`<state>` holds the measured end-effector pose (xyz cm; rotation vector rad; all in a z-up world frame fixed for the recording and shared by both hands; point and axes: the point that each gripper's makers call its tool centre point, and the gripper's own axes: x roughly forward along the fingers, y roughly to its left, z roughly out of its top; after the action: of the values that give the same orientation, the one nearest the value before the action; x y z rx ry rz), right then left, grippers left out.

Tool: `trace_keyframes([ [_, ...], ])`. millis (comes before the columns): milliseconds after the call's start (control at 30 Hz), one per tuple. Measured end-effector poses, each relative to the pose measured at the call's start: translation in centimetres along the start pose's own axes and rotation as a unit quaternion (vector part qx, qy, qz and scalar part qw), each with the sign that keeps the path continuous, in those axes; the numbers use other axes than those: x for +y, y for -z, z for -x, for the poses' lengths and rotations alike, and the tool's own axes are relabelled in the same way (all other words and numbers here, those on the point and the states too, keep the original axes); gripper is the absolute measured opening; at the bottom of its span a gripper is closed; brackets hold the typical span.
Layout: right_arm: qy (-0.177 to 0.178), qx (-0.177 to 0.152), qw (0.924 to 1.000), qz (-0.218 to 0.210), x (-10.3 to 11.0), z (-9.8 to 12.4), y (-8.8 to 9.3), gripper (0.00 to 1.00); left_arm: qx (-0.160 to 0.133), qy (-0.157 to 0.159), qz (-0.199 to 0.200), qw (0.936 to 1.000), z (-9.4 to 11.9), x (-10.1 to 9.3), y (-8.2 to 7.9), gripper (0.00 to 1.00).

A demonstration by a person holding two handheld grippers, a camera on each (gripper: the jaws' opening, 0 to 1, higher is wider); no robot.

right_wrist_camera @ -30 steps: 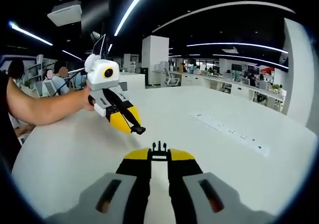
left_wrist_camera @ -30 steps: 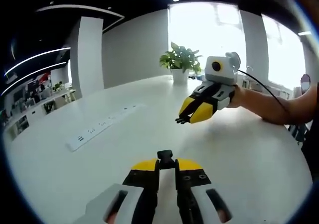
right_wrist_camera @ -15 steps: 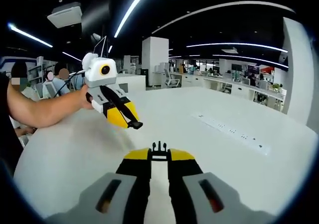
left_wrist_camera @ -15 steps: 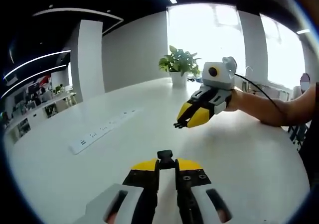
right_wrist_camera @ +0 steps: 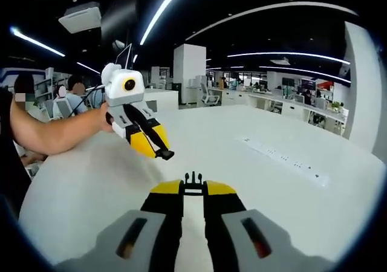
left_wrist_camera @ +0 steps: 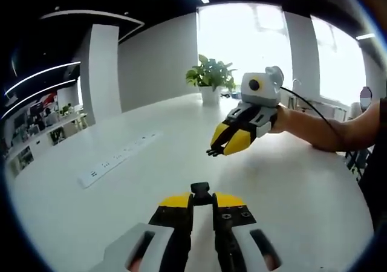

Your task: Snap the two parts of the plastic buckle together until the buckle closes and remains connected.

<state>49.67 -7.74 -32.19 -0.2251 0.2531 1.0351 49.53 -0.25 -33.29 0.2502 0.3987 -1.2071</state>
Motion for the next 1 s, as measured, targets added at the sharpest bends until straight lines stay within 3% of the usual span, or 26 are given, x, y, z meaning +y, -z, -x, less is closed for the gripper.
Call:
trace_keyframes([
  [433,-0.006,-0.002,1.0,-0.002,1.4,0.6,0.1,0.11,0.012,0.01,0.002,0.9999,0.1,-1.5,1.1,0.1],
  [1000,-0.008,-0.001,1.0,-0.001,2.6,1.2,0.4,0.11,0.015,0.017,0.006,0.9997,0.3,-2.0,1.9,0.1],
])
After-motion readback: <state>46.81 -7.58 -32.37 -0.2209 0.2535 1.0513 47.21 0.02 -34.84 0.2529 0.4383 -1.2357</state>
